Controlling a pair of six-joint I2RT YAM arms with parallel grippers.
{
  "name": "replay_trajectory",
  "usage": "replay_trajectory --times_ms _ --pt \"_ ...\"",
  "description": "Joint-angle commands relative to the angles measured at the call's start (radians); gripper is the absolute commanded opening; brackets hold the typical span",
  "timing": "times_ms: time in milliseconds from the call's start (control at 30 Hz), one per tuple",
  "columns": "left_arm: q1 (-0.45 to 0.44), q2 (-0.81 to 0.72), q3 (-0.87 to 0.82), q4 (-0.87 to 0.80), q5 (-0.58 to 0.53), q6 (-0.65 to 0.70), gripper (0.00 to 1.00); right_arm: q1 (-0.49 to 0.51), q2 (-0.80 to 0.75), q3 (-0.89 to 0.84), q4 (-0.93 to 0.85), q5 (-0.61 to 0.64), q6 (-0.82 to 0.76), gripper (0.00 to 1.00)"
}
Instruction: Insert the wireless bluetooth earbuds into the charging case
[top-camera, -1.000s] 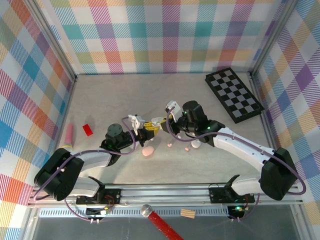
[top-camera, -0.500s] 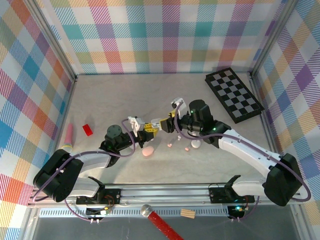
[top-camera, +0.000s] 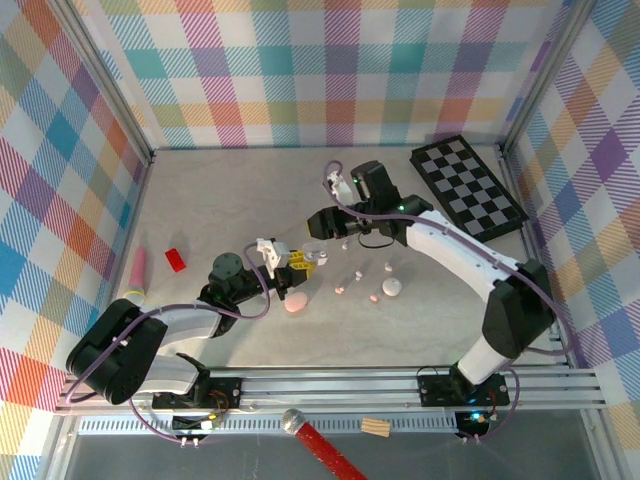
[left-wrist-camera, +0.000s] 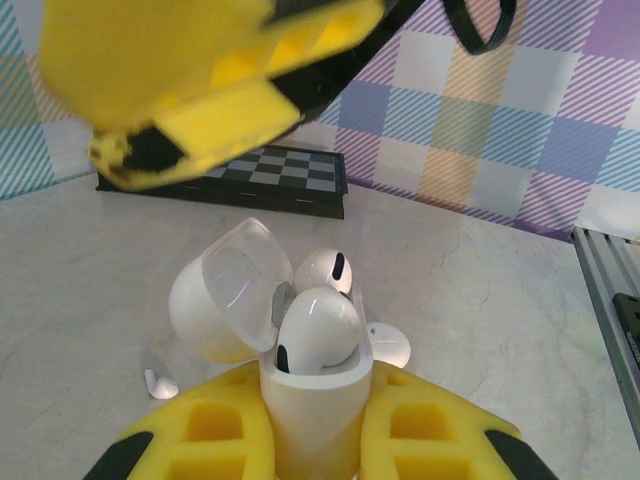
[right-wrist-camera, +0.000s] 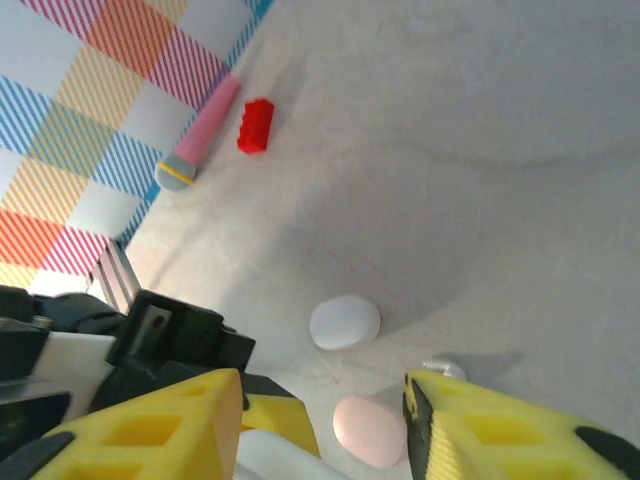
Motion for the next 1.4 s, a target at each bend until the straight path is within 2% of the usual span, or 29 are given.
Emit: replay_trajectory --times_ms 0,300,600,633,700,800,967,1033,1167,1367 --pt "0.010 -0.016 -0.007 0.055 0.008 0.018 0.00 0.004 0.034 0.035 -0.148 -0.078 -0.021 0.42" --pt "0.010 -0.032 -0.001 0.004 -0.040 0.005 0.00 0.004 -0.014 -0.032 -0.129 -0.096 -0.047 0.31" --pt "0.010 -0.070 0.022 -0.075 -0.053 0.005 0.00 0.005 -0.075 -0.088 -0.098 -0.113 -0.063 0.29" --pt "0.010 -0.071 0.024 -0.078 -0.047 0.004 0.00 0.005 -0.085 -0.093 -0.087 -0.099 -0.066 0.30" --pt "0.010 -0.076 0.030 -0.093 -0.023 0.003 0.00 0.005 -0.121 -0.115 -0.052 -0.056 -0.093 0.40" --pt "0.010 -0.097 0.042 -0.136 0.031 -0.006 0.00 0.004 -0.193 -0.166 0.010 -0.004 -0.195 0.47" --pt "0.010 -0.158 0.075 -0.253 0.126 -0.009 0.00 0.003 -0.327 -0.309 0.110 -0.104 -0.502 0.61" --pt "0.009 -0.181 0.090 -0.295 0.167 -0.002 0.00 -0.003 -0.357 -0.336 0.107 -0.127 -0.595 0.64" --pt "0.007 -0.198 0.112 -0.316 0.230 -0.005 0.00 -0.010 -0.361 -0.310 0.017 -0.212 -0.684 0.65" --pt "-0.011 -0.167 0.151 -0.267 0.271 -0.049 0.00 -0.012 -0.331 -0.284 -0.032 -0.263 -0.698 0.55"
